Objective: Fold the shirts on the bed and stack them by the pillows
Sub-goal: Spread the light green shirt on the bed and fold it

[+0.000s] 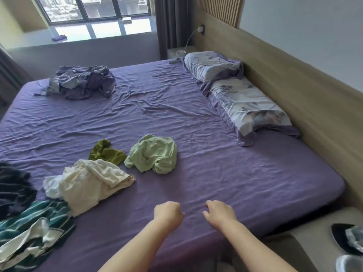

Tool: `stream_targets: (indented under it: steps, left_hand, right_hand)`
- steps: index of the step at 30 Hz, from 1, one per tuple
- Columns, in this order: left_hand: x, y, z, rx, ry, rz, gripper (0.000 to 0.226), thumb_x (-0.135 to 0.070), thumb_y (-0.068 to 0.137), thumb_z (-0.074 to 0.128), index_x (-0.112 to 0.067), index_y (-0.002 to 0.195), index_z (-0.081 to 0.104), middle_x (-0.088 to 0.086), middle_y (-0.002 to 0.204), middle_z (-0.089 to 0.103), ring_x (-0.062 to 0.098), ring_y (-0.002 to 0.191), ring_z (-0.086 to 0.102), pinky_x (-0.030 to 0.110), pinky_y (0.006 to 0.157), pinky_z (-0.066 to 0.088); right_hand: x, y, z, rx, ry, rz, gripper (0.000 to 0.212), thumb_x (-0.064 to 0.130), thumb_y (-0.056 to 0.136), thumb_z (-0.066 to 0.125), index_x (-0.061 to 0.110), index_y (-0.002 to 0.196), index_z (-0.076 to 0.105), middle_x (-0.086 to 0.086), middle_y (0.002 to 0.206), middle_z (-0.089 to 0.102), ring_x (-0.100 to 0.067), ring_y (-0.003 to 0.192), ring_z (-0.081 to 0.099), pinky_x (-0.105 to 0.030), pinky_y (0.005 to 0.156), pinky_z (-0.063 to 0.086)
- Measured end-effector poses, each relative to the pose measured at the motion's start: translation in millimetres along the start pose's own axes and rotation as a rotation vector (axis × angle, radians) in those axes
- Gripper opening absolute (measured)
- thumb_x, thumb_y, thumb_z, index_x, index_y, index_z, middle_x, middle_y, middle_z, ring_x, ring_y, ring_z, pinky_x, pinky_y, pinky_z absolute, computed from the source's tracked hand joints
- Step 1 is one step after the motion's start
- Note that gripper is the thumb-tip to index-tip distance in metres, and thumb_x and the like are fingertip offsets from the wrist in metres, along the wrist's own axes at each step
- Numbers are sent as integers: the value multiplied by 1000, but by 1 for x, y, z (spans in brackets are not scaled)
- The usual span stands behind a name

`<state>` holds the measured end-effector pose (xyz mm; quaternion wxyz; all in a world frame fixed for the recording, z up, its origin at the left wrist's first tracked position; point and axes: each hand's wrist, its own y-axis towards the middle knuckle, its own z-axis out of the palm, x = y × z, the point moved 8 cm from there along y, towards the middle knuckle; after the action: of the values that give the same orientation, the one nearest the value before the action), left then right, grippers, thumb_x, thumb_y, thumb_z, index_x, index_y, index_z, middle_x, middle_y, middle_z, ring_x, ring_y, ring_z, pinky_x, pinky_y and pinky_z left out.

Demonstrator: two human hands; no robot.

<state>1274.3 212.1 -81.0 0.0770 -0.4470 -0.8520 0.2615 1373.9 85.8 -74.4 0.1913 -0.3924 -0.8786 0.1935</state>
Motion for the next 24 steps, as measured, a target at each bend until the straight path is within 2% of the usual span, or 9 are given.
stream_targets:
  steps: [15,24]
  left_hand:
    - [-3,102,-54,-1,-275,-357,34,-44,90,43,-20,106,60,3,117,63,28,109,58,32,83,43]
    - [50,129,-65,18,-336,-500,36,-45,92,43,-21,113,59,4,120,61,28,112,56,33,86,40]
  right_hand:
    - [2,178,-78,97,-174,-340,36,40,93,42,17,120,51,-3,124,56,-24,116,51,-34,90,42]
    - [64,244,-85,147,-198,-472,32,38,92,43,17,113,54,-2,121,57,-23,114,52,-33,83,43]
